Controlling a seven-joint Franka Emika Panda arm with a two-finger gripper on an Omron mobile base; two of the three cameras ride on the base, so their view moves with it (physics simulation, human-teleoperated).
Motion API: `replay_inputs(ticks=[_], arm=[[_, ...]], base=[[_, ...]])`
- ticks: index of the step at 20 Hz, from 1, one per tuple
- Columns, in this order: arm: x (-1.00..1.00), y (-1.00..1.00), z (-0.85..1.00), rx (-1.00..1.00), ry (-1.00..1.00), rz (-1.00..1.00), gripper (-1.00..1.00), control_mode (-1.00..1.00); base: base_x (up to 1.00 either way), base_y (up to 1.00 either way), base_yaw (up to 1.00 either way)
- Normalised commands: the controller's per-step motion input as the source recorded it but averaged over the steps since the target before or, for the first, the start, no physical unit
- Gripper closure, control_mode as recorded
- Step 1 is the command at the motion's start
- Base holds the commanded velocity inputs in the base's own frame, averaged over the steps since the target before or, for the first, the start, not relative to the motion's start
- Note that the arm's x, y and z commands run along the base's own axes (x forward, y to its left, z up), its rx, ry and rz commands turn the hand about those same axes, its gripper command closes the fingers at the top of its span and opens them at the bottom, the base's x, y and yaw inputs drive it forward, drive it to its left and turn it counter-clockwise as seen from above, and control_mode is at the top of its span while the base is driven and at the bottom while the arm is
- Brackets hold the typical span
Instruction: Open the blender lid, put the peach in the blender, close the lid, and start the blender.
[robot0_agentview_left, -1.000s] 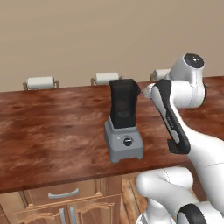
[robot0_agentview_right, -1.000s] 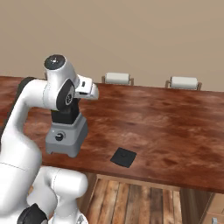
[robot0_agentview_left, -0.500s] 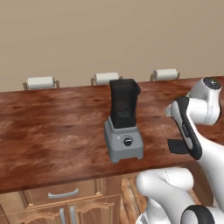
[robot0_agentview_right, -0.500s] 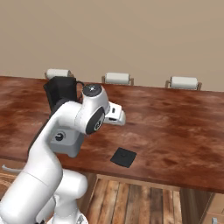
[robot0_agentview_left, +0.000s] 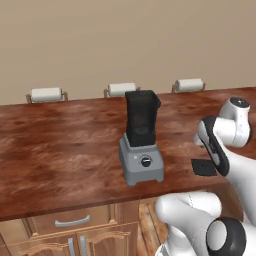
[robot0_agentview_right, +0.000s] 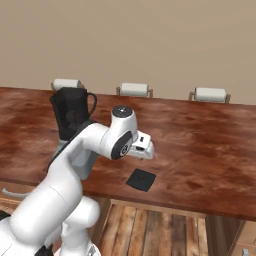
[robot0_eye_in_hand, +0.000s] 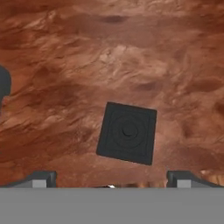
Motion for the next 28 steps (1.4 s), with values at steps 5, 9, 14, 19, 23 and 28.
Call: replay_inputs(ticks=[5,9,14,19,23,28], arm=[[0.0,-0.12,-0.27,0.01,0.21,-0.17,-1.0,-1.0],[0.0,-0.01,-0.41,0.04,0.25,-0.18,-1.0,-1.0],[0.08,-0.1,-0.33,0.08,0.13,-0.09,-1.0,-1.0],[0.2,-0.34,-0.38,0.13,0.0,0.0,-1.0,-1.0],[0.15,-0.29,-0.41,0.09,0.0,0.0,-1.0,-1.0],[0.23,-0.01,-0.21,0.01,0.04,0.0,-1.0,-1.0]], base=[[0.0,0.0,0.0],[0.0,0.0,0.0],[0.0,0.0,0.0],[0.0,0.0,0.0],[0.0,0.0,0.0],[0.0,0.0,0.0]])
